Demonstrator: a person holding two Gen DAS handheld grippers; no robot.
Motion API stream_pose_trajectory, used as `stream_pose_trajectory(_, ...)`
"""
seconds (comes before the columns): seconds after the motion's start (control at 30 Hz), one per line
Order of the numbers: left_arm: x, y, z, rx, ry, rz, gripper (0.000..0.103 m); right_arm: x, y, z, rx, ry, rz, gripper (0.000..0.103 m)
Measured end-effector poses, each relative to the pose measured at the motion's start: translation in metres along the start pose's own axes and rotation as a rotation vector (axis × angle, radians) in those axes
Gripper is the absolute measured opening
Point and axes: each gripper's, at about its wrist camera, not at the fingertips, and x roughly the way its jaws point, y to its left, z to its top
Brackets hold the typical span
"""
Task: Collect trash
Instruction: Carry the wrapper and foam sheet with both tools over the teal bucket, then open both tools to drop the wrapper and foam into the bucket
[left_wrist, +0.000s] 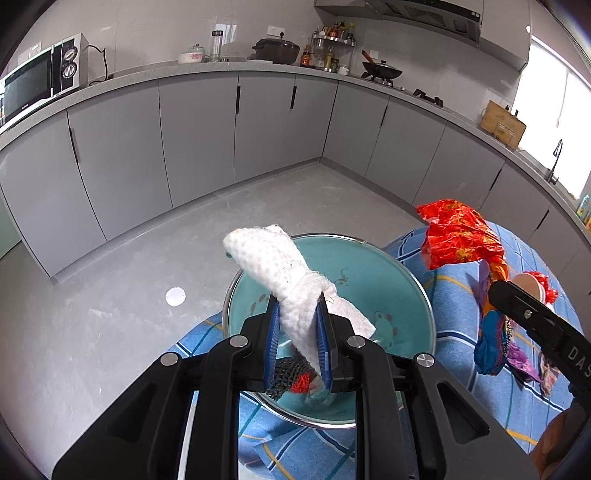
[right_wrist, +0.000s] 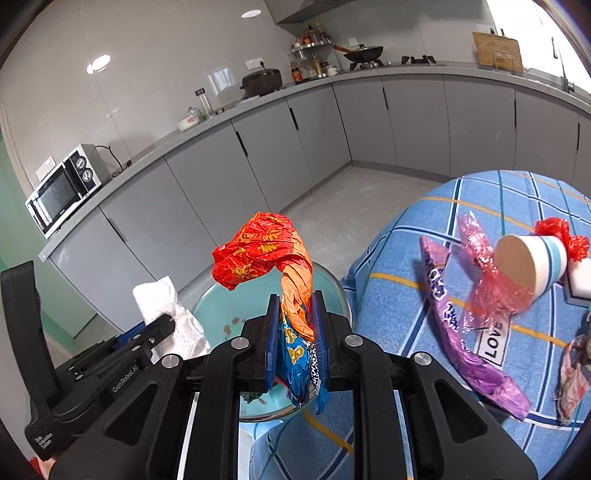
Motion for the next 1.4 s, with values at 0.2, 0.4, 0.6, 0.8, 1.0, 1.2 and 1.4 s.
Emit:
stream_pose_trajectory(0.2, 0.016, -0.002, -0.001, 0.014, 0.035, -0.009, 0.018, 0.021, 0.001, -0.002, 0.002, 0.035, -0.009, 0.018)
stream_pose_trajectory(0.4, 0.034, -0.005, -0.003, 0.034, 0.067, -0.016, 0.018, 0.044, 0.001, -0.007, 0.005, 0.079, -0.018, 0.018)
stream_pose_trajectory(0.6, 0.052, -0.002, -0.005, 0.04, 0.1, -0.017, 0.018, 0.063, 0.003, -0.009, -0.006, 0.112, -0.021, 0.018)
stream_pose_trajectory(0.8, 0.067, -0.003, -0.007, 0.039, 0.128, -0.017, 0.018, 0.08, 0.006, -0.011, -0.024, 0.14, -0.025, 0.018)
stream_pose_trajectory(1.0, 0.075, -0.005, -0.011, 0.049, 0.148, -0.014, 0.018, 0.094, 0.008, -0.013, -0.027, 0.158, -0.029, 0.018)
stream_pose_trajectory(1.2, 0.083, -0.006, -0.013, 0.052, 0.164, -0.001, 0.018, 0.104, 0.011, -0.011, -0.032, 0.171, -0.021, 0.02)
stream_pose_trajectory(1.4, 0.085, -0.006, -0.016, 0.052, 0.17, 0.009, 0.023, 0.104, 0.011, -0.011, -0.038, 0.164, -0.011, 0.031)
